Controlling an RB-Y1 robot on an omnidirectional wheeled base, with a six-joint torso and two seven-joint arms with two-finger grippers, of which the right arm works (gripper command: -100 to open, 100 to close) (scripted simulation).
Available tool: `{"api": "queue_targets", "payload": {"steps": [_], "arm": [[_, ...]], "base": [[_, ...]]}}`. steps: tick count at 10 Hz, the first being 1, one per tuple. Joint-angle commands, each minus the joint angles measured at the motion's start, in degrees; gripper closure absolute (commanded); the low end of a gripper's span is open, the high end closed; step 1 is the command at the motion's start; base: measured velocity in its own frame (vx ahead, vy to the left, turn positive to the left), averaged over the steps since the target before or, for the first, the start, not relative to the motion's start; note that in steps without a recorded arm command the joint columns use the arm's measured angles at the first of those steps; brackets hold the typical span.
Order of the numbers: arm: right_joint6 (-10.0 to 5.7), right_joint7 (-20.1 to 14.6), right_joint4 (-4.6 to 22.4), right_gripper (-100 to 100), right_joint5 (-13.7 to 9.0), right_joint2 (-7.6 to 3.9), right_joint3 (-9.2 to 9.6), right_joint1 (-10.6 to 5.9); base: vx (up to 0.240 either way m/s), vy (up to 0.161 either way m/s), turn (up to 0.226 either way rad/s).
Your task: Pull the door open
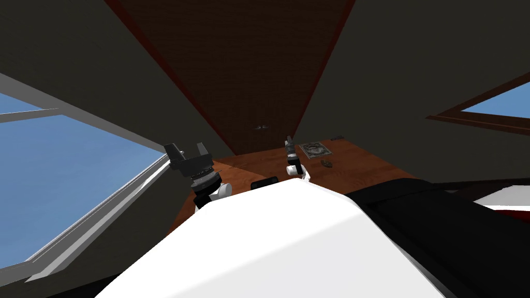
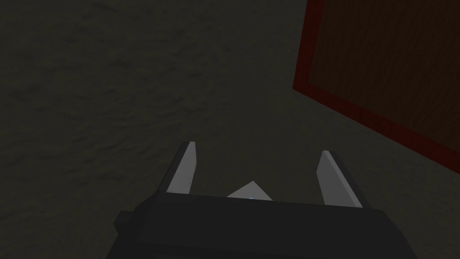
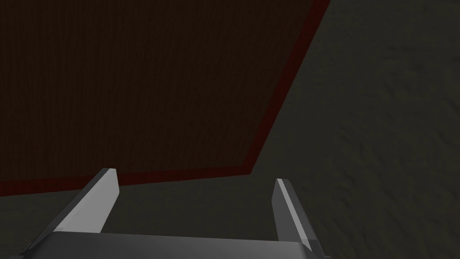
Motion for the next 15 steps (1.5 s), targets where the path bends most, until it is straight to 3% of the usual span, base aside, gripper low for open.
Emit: {"api": "queue_targets", "payload": {"steps": [1,14,15], "arm": [[-0.79,-0.08,2.39,-100,-0.18,-0.04,-0.05,-0.85],[-6.05,-2.18,23.41,-100,-2.79,-1.96,-2.21,-9.44],[-6.05,-2.18,23.41,-100,-2.79,-1.96,-2.21,-9.44]], "base": [[0.082,0.004,0.041],[0.099,-0.003,0.047],[0.07,-0.005,0.014]]}}
